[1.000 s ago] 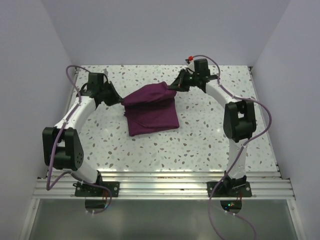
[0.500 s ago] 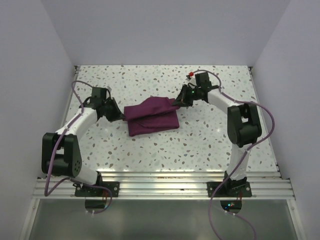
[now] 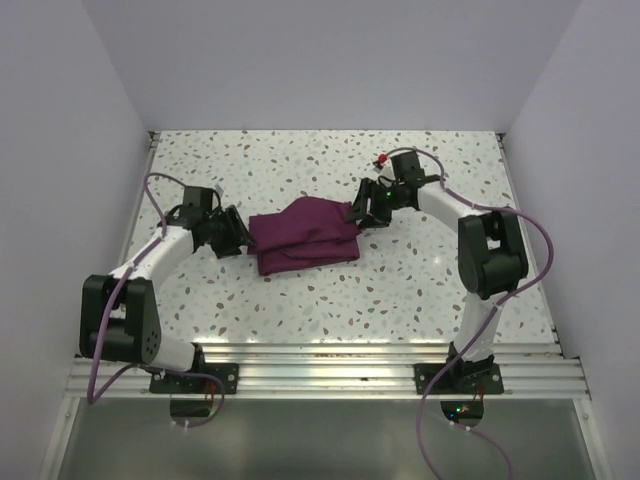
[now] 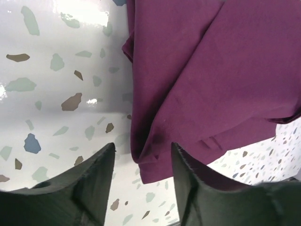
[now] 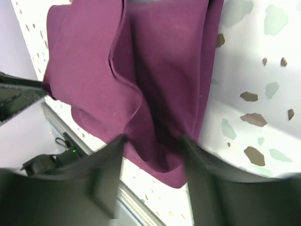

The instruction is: Prepare the surgical pack

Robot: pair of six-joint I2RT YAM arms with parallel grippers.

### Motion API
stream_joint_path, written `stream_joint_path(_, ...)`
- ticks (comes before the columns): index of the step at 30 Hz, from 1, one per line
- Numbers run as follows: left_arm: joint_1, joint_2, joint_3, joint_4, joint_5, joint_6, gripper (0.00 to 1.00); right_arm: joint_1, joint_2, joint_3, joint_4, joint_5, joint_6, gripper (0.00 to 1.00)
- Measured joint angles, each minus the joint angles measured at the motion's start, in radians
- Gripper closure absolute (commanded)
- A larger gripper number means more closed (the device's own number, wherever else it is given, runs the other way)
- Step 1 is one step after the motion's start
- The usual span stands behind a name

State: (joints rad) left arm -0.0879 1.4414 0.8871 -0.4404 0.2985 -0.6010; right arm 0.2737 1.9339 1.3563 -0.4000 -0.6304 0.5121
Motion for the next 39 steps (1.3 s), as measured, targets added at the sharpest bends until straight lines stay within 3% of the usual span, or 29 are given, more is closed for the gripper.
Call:
stream_joint_path(2, 0.000, -0.011, -0.011, -0.005, -0.008, -0.001, 0.35, 0.000, 0.000, 0.014, -0.006, 0.016, -0.016, 0.32)
stream_joint_path(4, 0.000, -0.044, -0.026, -0.014, -0.022, 0.003, 0.33, 0.004, 0.006, 0.051, -0.003, 0.027, -0.036, 0.29)
stream_joint_path(9, 0.000, -0.121, -0.039, -0.021, -0.054, 0.018, 0.33, 0.027, 0.117, 0.280, 0.035, 0.008, -0.095, 0.22)
stream_joint_path(14, 0.000, -0.129, -0.046, -0.027, -0.074, 0.023, 0.33, 0.064, 0.300, 0.532, 0.029, -0.034, -0.162, 0.20)
stream_joint_path(18, 0.000, -0.130, -0.047, -0.040, -0.082, 0.037, 0.33, 0.084, 0.492, 0.790, -0.050, -0.066, -0.220, 0.23)
stream_joint_path(21, 0.000, -0.130, -0.047, -0.042, -0.083, 0.045, 0.33, 0.087, 0.584, 0.879, -0.098, -0.087, -0.241, 0.24)
stream_joint_path(34, 0.000, -0.085, -0.048, -0.031, -0.069, 0.046, 0.34, 0.117, 0.676, 0.917, -0.152, -0.190, -0.251, 0.37)
stream_joint_path(39, 0.000, -0.073, -0.048, -0.032, -0.065, 0.047, 0.33, 0.153, 0.681, 0.917, -0.132, -0.229, -0.225, 0.50)
